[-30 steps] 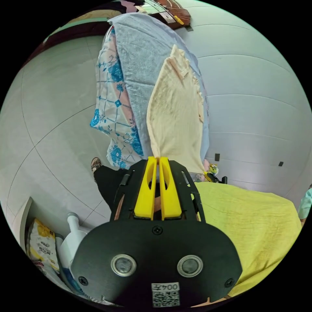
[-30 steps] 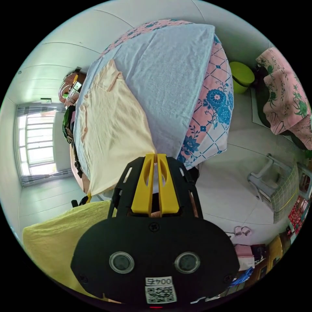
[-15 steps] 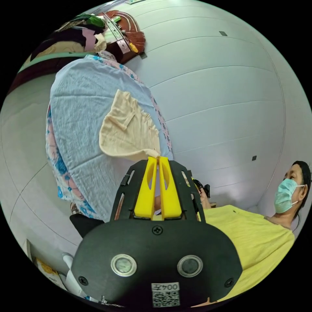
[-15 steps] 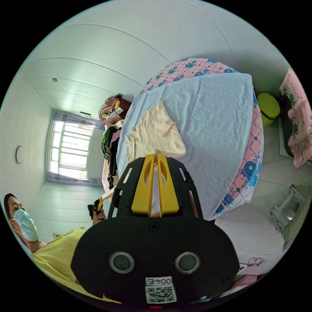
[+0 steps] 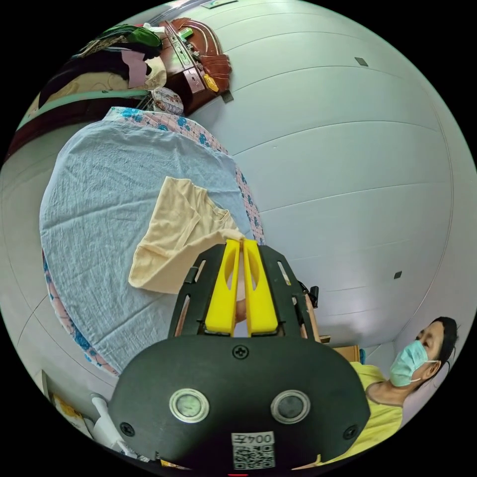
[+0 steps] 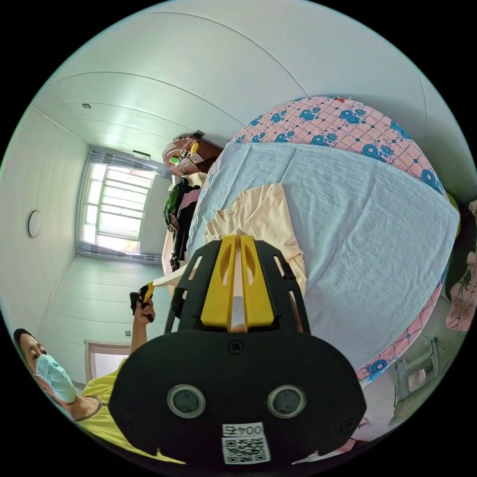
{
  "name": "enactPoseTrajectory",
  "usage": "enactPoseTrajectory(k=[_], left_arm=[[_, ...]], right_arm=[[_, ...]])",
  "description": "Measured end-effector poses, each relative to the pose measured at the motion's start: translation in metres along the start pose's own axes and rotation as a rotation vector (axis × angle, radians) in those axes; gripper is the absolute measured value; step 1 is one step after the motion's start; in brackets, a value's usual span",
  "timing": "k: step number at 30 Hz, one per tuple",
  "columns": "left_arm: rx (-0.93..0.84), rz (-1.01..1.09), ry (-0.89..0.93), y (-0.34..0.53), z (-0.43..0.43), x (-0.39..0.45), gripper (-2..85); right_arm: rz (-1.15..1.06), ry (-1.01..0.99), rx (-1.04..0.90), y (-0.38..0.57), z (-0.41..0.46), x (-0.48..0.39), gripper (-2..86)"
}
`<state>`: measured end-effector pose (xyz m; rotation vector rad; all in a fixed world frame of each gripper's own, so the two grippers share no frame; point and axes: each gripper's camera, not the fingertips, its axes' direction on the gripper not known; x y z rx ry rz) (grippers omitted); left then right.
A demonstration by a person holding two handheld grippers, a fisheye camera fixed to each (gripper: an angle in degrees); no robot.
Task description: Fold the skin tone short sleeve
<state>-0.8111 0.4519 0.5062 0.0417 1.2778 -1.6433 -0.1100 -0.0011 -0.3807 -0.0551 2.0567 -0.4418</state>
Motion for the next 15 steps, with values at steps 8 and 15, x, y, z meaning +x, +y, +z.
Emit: enactPoseTrajectory(k=[8,15], left_arm=[[-0.034,-0.088,-0.051,-0.093,0.057,-0.022,1.6],[-0.04,-0.216,-0.053,-0.148,0.12,-0.076,1.7]], right_arm=[[0.049,0.07,-0.044,-0.097,0.051,-0.011,0.7],[0.13,0.113,-0.081,-0.167,0.113,-0.011,1.2]])
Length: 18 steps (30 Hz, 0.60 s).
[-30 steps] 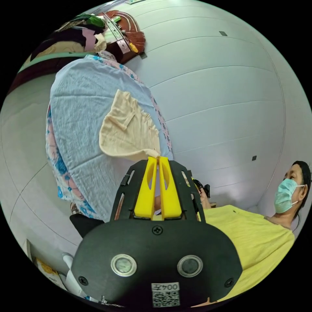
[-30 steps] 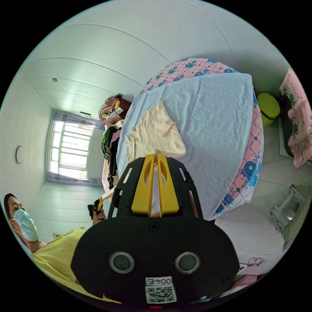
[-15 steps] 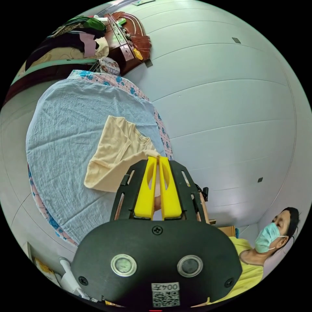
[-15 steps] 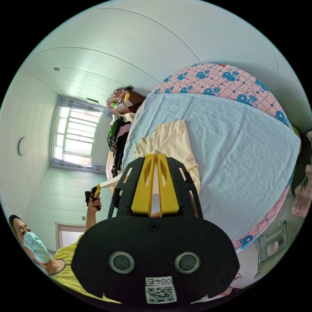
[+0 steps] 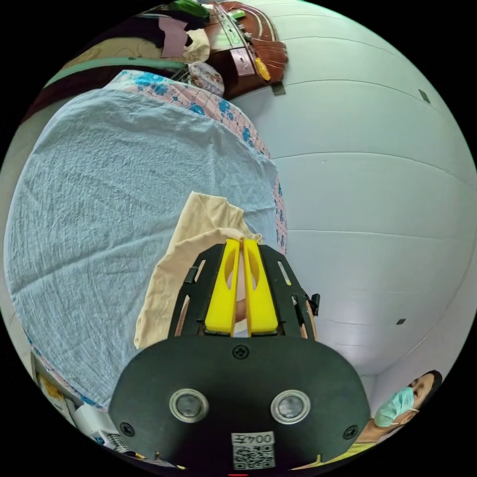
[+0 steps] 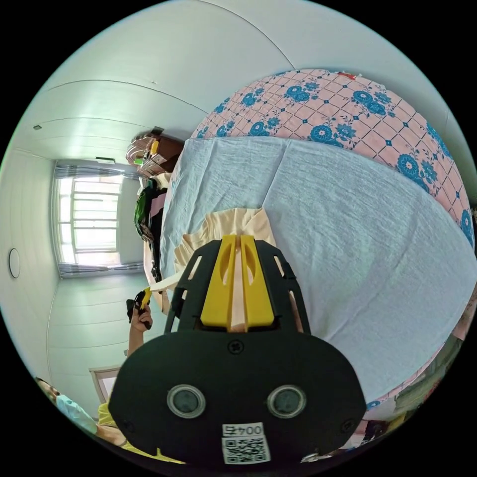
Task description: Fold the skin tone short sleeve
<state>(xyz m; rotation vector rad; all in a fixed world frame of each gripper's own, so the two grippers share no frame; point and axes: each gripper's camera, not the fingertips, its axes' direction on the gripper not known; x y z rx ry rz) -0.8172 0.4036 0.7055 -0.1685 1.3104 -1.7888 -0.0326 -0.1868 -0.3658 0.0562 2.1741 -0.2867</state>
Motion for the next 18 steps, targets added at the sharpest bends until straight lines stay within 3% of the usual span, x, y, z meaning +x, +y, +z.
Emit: enactPoseTrajectory(k=[6,11,18], left_arm=[[0.037,-0.04,0.039,-0.028,0.041,-0.018,2.4],[0.166,-0.056,0.12,-0.034,0.053,-0.028,4.7],[0.274,0.055,0.108,-0.012,0.057,-0.009,6.5]], right_arm=[[0.079,-0.018,0.011,-0.039,0.035,-0.011,2.7],[0.138,-0.056,0.043,-0.053,0.059,-0.02,5.1],[0.17,-0.129,0.261,-0.043,0.046,-0.044,7.6]])
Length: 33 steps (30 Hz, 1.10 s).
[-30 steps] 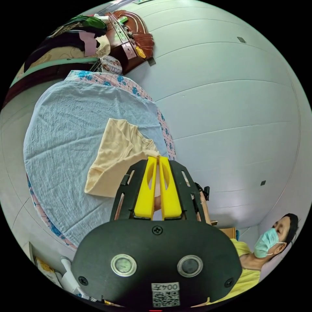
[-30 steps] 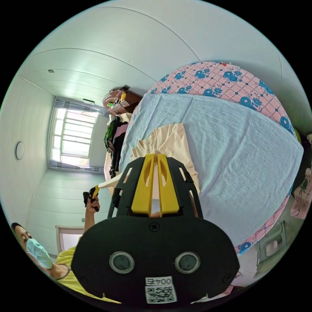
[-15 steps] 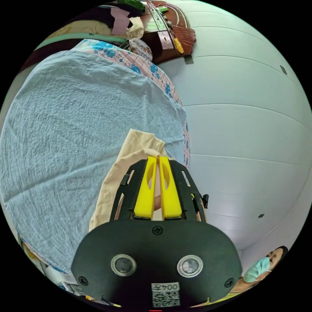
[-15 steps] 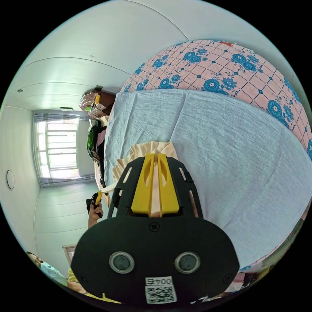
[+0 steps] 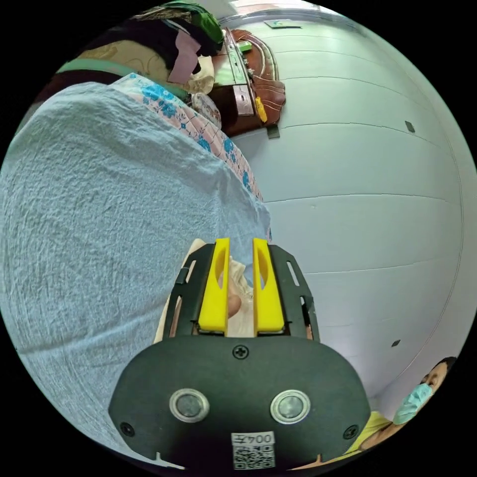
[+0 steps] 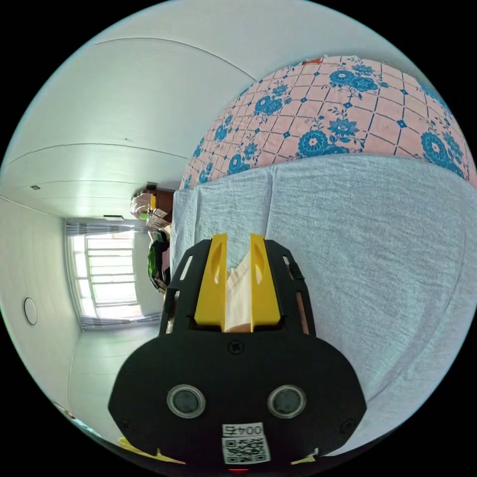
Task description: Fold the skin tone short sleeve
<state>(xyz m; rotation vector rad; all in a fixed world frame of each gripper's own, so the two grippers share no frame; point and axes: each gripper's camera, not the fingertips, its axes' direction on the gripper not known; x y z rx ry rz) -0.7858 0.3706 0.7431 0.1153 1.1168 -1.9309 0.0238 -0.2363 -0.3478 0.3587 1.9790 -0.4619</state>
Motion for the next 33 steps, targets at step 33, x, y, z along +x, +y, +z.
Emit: enactPoseTrajectory(k=[33], left_arm=[[-0.279,0.723,-0.808,0.405,-0.037,0.068,1.3]], right_arm=[[-0.982,0.905,-0.296,0.369,0.037,-0.103,-0.7]])
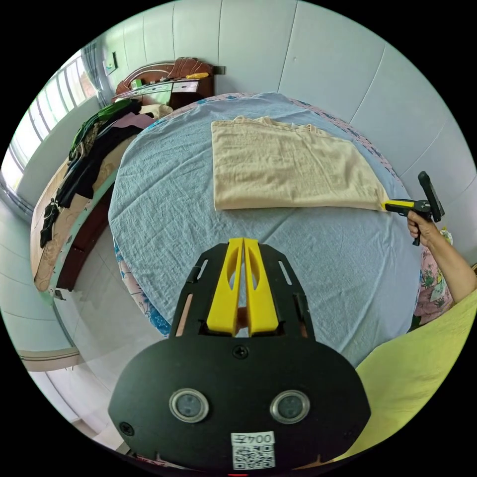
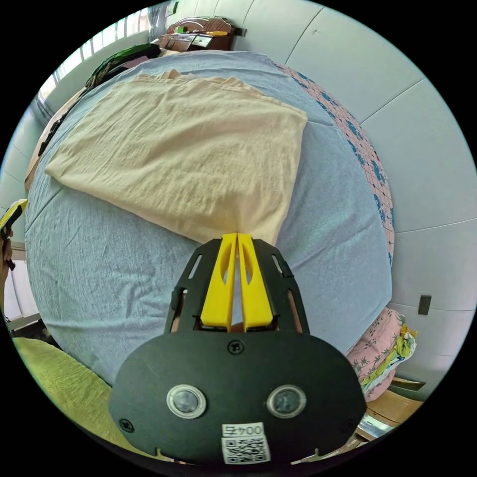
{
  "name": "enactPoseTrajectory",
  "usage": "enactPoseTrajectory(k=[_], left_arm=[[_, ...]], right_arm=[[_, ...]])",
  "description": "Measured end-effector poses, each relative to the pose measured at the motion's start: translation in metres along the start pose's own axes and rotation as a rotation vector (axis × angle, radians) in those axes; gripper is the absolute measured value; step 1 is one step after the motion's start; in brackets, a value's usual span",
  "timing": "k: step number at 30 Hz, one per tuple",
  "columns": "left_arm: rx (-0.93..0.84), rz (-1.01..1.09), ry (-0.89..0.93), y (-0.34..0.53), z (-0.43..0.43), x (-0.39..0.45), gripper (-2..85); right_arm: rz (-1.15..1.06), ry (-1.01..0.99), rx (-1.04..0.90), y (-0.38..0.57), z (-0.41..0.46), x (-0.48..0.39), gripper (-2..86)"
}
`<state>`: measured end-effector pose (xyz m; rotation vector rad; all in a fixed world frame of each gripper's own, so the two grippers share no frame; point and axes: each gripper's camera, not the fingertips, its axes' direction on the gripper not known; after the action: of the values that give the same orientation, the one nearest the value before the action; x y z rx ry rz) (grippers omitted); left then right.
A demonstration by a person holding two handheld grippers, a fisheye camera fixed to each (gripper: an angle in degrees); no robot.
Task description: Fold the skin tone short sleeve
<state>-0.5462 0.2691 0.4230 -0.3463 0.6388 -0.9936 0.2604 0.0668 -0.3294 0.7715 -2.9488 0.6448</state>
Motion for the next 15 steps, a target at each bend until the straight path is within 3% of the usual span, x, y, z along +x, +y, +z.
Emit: enactPoseTrajectory(k=[5,10,15], left_arm=[[-0.002,0.041,-0.001,-0.006,0.012,-0.006,3.1],[-0.01,0.141,0.041,-0.019,0.027,-0.028,8.0],[0.023,0.233,0.057,-0.025,0.036,-0.044,9.3]], right_arm=[[-0.057,0.137,-0.026,0.003,-0.005,-0.029,-0.5],[0.202,-0.172,0.184,0.044,-0.049,-0.017,3.1],[0.291,-0.212,0.22,0.089,-0.062,-0.029,10.3]])
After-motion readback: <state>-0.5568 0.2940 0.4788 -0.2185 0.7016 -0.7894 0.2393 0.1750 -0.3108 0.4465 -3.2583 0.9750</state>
